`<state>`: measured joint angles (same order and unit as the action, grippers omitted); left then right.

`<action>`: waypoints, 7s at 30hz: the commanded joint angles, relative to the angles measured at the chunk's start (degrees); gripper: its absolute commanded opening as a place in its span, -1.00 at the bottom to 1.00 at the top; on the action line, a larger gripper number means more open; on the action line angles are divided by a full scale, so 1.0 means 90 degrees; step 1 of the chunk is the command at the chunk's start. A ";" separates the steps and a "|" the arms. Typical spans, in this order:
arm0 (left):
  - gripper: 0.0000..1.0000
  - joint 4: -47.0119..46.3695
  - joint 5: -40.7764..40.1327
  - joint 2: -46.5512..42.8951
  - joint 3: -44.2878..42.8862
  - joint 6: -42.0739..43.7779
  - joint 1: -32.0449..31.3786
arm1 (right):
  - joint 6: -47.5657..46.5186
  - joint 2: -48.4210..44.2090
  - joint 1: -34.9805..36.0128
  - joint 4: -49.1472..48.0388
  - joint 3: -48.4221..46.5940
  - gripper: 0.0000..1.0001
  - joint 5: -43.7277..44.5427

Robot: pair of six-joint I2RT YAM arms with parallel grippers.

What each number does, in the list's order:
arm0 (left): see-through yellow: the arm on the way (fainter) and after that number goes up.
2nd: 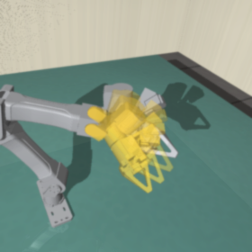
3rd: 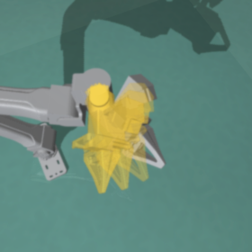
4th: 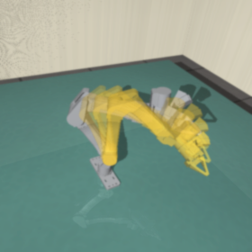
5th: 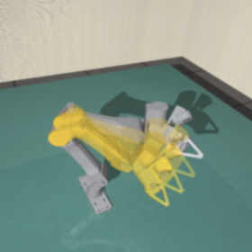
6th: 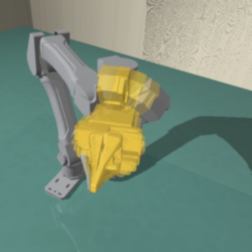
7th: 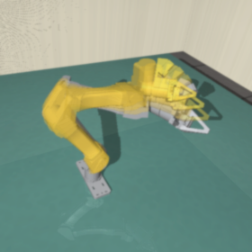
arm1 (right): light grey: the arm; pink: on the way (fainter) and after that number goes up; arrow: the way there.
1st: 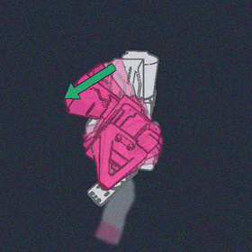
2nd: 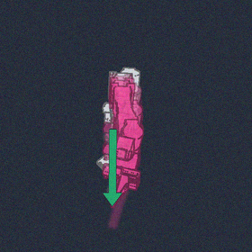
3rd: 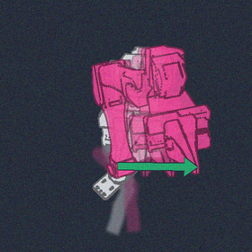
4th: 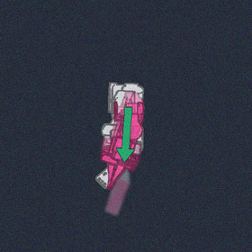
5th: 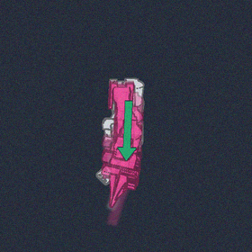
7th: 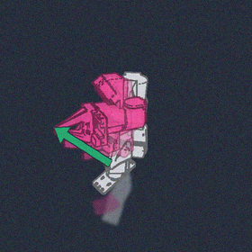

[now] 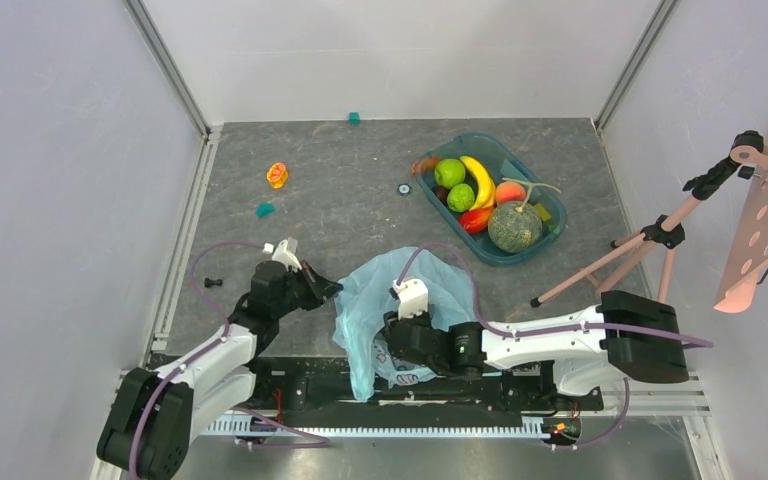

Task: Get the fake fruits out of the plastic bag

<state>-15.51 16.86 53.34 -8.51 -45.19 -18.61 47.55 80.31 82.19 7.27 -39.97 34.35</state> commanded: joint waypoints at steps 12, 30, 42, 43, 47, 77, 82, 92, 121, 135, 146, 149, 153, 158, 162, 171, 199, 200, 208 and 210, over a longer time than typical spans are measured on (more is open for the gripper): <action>-0.96 -0.0078 0.0128 0.0037 -0.0081 -0.0145 -0.0004 | -0.0039 0.0263 -0.0185 -0.0756 0.0110 -0.15 -0.0443; -0.96 -0.0024 0.0089 -0.0057 0.0018 -0.0135 -0.0002 | -0.0048 0.0370 -0.0275 -0.0759 0.0216 -1.00 -0.0323; -0.96 -0.0019 0.0045 -0.0036 0.0008 -0.0126 0.0005 | -0.0574 -0.1129 -0.0275 -0.0983 0.0732 -1.00 -0.0502; -0.96 -0.0022 0.0036 -0.0030 0.0008 -0.0117 -0.0001 | -0.0634 -0.1306 -0.0268 -0.0983 0.0783 -1.00 -0.0529; -0.96 -0.0008 0.0004 -0.0029 0.0018 -0.0121 0.0003 | -0.1058 -0.1869 -0.0275 -0.0979 0.0823 -1.00 -0.0862; -0.96 0.0084 -0.0214 0.0113 -0.0119 -0.0252 0.0001 | -0.2567 -0.4286 -0.0284 0.1788 -0.1391 -1.00 -0.2771; -0.96 0.0120 -0.0222 0.0080 -0.0127 -0.0219 0.0005 | -0.2994 -0.3816 -0.0285 0.2148 -0.2333 -1.00 -0.2593; -0.96 0.0149 -0.0195 0.0049 -0.0110 -0.0223 0.0003 | -0.3716 -0.2568 -0.0469 0.2744 -0.4325 -1.00 -0.1176; -0.96 0.0417 0.0160 -0.0336 -0.0022 -0.0128 -0.0002 | -0.4568 -0.0494 -0.7101 0.2041 -0.4349 -1.00 -0.3797; -0.96 0.0402 0.0197 -0.0393 -0.0007 0.0080 -0.0002 | -0.4629 -0.0244 -0.7335 0.1785 -0.3654 -1.00 -0.3880; -0.96 0.0439 0.0070 -0.0309 0.0028 0.0032 0.0000 | -0.4572 0.0296 -0.7611 0.1749 -0.3649 -1.00 -0.3264; -0.96 0.0459 0.0060 -0.0289 0.0046 0.0007 -0.0002 | -0.4480 0.0600 -0.7698 0.1640 -0.3686 -1.00 -0.3097; -0.96 0.0490 0.0050 -0.0280 0.0057 -0.0030 -0.0001 | -0.4406 0.0986 -0.7801 0.1426 -0.3782 -1.00 -0.2931; -0.96 0.0540 0.0041 -0.0332 0.0063 -0.0049 -0.0002 | -0.4380 0.1724 -0.7959 0.1501 -0.4316 -0.96 -0.3021; -0.96 0.0589 0.0006 -0.0455 0.0129 -0.0090 0.0000 | -0.4351 0.2012 -0.8024 0.1542 -0.4566 -0.34 -0.3038; -0.96 0.0661 -0.0043 -0.0522 0.0146 -0.0097 0.0002 | -0.4375 0.1344 -0.8030 0.1344 -0.4602 0.71 -0.2688; -0.96 0.0668 -0.0062 -0.0469 0.0143 -0.0164 0.0003 | -0.4296 0.1943 -0.7992 0.1531 -0.3907 -0.79 -0.4200; -0.96 0.0669 -0.0067 -0.0480 0.0150 -0.0178 0.0003 | -0.4306 0.2108 -0.7981 0.1554 -0.4034 -0.78 -0.4176; -0.96 0.0766 -0.0124 -0.0563 0.0175 -0.0189 -0.0002 | -0.4467 0.3162 -0.7956 0.1603 -0.5389 -0.60 -0.4178; -0.96 0.0795 -0.0130 -0.0586 0.0166 -0.0184 -0.0001 | -0.4497 0.3338 -0.7942 0.1605 -0.5675 -0.54 -0.4264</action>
<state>-8.69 16.56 48.95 -7.31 -46.15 -18.61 8.25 107.50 10.66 23.05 -85.14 -3.18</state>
